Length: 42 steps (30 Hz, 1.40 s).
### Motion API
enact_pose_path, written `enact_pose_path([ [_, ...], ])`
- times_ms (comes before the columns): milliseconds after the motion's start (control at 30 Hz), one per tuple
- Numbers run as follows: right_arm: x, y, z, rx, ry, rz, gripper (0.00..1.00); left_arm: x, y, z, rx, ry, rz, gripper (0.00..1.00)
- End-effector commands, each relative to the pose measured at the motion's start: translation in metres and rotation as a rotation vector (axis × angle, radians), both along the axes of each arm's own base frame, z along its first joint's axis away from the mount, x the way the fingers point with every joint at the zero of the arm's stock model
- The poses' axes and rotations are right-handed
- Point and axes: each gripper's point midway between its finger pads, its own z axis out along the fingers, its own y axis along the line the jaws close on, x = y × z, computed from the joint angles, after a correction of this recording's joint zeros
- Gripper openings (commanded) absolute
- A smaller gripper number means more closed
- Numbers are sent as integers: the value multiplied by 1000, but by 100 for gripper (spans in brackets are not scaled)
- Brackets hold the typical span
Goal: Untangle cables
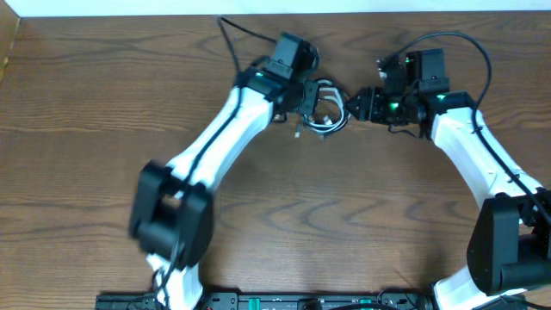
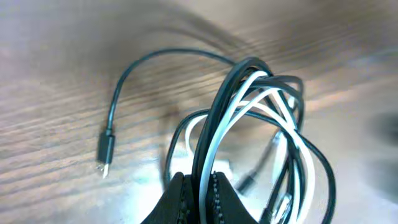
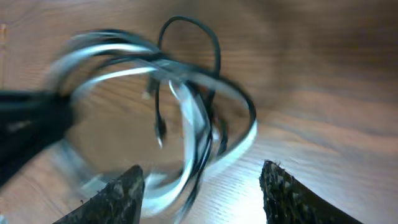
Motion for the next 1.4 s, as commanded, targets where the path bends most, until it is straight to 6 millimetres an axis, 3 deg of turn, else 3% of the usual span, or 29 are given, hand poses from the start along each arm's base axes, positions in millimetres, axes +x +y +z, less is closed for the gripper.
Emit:
enact_pose_path([
  [0,3,11,18,17,-56,24,57,-19,-12,39,-102,-6,-89,7],
  [267,4,13,17,8,-50,-1,54,-34,-17,43,-142,45,-127,7],
  [467,3,-28,-9,-171,57,-239,50,-36,-15,56,-154,19,-127,7],
  [567,-1,-46,-18,-251,86,-304,49,-36,-11,74,-171,-20,-121,7],
  [600,-3,-55,-23,-295,97,-329,49,-36,-5,89,-186,-48,-107,8],
  [700,-6,-64,-30,-339,122,-361,49,-35,9,111,-210,-90,-75,7],
  [1033,-15,-68,-62,-384,216,-355,48,-34,70,183,-272,-248,57,8],
  [1200,-20,-63,-72,-375,253,-321,46,-33,83,188,-270,-257,85,8],
  [1367,-11,-59,-67,-379,189,-258,46,-34,76,169,-251,-195,76,7],
])
